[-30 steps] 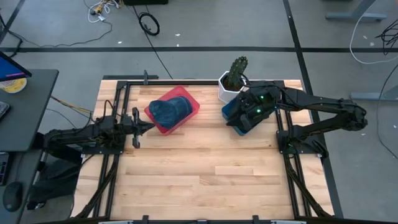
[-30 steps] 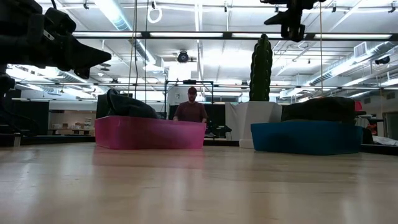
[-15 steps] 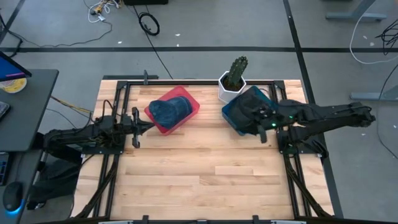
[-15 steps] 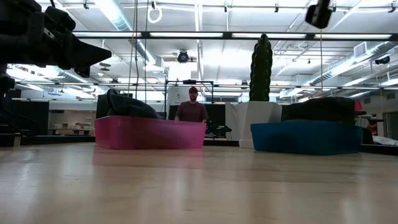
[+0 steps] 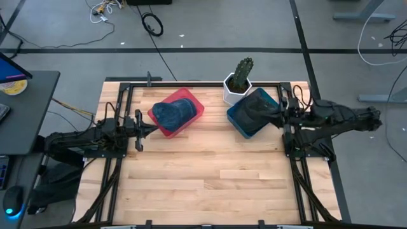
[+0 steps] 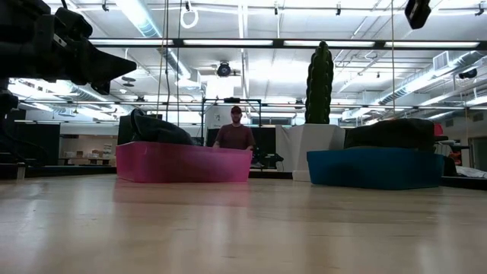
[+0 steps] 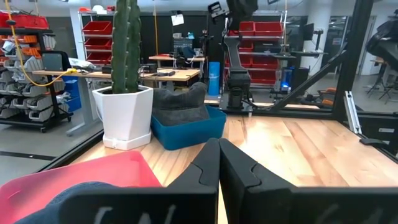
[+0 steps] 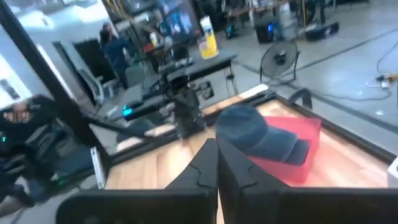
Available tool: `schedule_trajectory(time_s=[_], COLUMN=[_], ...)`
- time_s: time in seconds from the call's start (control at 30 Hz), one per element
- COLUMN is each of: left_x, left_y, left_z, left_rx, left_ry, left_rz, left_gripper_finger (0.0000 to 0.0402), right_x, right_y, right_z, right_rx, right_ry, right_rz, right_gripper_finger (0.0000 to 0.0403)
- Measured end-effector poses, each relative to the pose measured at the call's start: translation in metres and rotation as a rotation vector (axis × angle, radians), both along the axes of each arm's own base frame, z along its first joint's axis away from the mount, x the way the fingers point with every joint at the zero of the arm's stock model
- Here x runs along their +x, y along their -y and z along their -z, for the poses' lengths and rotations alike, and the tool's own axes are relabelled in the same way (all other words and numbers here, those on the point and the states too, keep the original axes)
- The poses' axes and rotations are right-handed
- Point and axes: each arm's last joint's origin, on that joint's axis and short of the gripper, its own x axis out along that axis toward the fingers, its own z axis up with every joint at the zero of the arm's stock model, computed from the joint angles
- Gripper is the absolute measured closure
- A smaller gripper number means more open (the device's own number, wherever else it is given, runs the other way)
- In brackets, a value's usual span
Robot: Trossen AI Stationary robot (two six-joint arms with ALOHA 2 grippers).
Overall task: Pick & Place hat
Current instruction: Return to Home Position
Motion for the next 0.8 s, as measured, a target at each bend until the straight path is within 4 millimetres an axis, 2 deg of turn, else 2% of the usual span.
schedule_trajectory(time_s=[0.2, 0.3, 0.63, 0.8], left_x=[0.0, 0.0, 0.0, 0.0], left_y=[0.0, 0.0, 0.0, 0.0], left_z=[0.0, 0.0, 0.0, 0.0], left_rx=[0.0, 0.0, 0.0, -0.001], left_ry=[0.0, 0.0, 0.0, 0.0], left_rz=[0.0, 0.0, 0.0, 0.0], left_gripper_finger=[0.0399, 0.0399, 0.0399, 0.0399], right_x=[-0.006, -0.015, -0.064, -0.06], right_y=[0.0, -0.001, 0.008, 0.006], right_z=[0.035, 0.045, 0.049, 0.054], right_rx=[0.052, 0.062, -0.005, -0.05], right_ry=[0.051, 0.144, 0.389, 0.383], right_rz=[-0.037, -0.067, -0.062, -0.109], right_gripper_finger=[0.0402, 0.0402, 0.0403, 0.0403])
